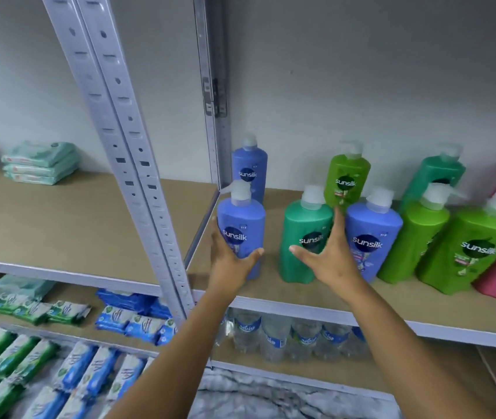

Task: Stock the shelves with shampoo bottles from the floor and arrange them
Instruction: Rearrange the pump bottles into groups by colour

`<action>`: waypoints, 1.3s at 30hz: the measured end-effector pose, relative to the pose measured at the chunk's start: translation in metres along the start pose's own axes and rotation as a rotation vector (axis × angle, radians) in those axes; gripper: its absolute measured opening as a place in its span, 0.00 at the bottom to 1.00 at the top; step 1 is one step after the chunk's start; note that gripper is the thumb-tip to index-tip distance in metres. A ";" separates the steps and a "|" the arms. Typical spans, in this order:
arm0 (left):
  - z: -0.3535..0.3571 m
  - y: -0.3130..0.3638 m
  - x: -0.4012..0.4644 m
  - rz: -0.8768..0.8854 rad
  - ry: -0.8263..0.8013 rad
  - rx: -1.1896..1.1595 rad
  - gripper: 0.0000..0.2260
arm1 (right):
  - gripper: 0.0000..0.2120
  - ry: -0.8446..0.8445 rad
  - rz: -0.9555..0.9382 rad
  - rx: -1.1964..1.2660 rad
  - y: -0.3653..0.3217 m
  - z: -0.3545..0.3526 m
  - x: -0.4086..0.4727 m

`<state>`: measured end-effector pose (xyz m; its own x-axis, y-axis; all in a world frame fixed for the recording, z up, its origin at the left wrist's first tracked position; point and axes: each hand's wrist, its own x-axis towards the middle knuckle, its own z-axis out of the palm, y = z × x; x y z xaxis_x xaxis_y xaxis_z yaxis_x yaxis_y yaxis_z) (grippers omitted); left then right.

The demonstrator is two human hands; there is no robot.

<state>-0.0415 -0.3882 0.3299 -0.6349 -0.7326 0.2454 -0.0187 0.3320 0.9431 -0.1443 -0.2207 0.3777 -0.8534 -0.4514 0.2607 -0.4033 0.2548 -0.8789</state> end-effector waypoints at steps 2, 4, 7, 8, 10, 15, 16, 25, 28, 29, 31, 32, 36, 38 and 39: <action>0.002 0.001 0.003 -0.020 -0.002 -0.037 0.47 | 0.51 0.039 0.003 0.034 0.003 0.007 0.002; 0.003 0.001 0.008 -0.043 0.004 -0.049 0.46 | 0.52 0.089 0.013 0.053 0.008 0.015 0.003; 0.004 0.002 0.021 -0.062 0.003 -0.077 0.43 | 0.50 0.154 0.001 0.063 0.011 0.026 0.008; 0.005 0.003 0.025 -0.071 0.008 -0.092 0.42 | 0.49 0.175 0.005 0.062 0.013 0.028 0.009; 0.007 0.007 0.031 -0.082 0.023 -0.104 0.41 | 0.48 0.210 0.015 0.041 0.018 0.033 0.011; 0.014 0.010 0.046 -0.048 0.053 -0.113 0.41 | 0.45 0.249 0.044 0.035 0.024 0.039 0.017; 0.015 0.011 0.047 -0.045 0.044 -0.117 0.41 | 0.45 0.245 0.048 0.033 0.025 0.040 0.018; -0.003 -0.031 0.044 -0.135 -0.116 -0.114 0.40 | 0.43 0.102 0.120 0.138 0.047 0.035 0.008; -0.005 -0.038 0.047 -0.134 -0.128 -0.127 0.38 | 0.39 0.117 0.144 0.100 0.054 0.039 0.004; -0.004 -0.039 0.047 -0.130 -0.135 -0.117 0.37 | 0.38 0.123 0.153 0.091 0.055 0.040 0.003; -0.002 -0.039 0.048 -0.139 -0.144 -0.107 0.36 | 0.38 0.128 0.176 0.082 0.057 0.043 0.003; -0.001 -0.039 0.048 -0.140 -0.142 -0.124 0.34 | 0.38 0.127 0.181 0.082 0.056 0.044 0.004; 0.002 -0.041 0.057 -0.120 -0.168 -0.142 0.31 | 0.37 0.124 0.202 0.094 0.051 0.046 0.005; 0.002 -0.043 0.062 -0.111 -0.174 -0.149 0.31 | 0.36 0.117 0.207 0.108 0.047 0.047 0.005; 0.002 -0.044 0.064 -0.114 -0.176 -0.147 0.30 | 0.36 0.116 0.215 0.112 0.047 0.047 0.004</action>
<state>-0.0828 -0.4488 0.3036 -0.7601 -0.6413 0.1044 0.0059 0.1538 0.9881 -0.1513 -0.2511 0.3190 -0.9501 -0.2948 0.1019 -0.1754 0.2349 -0.9561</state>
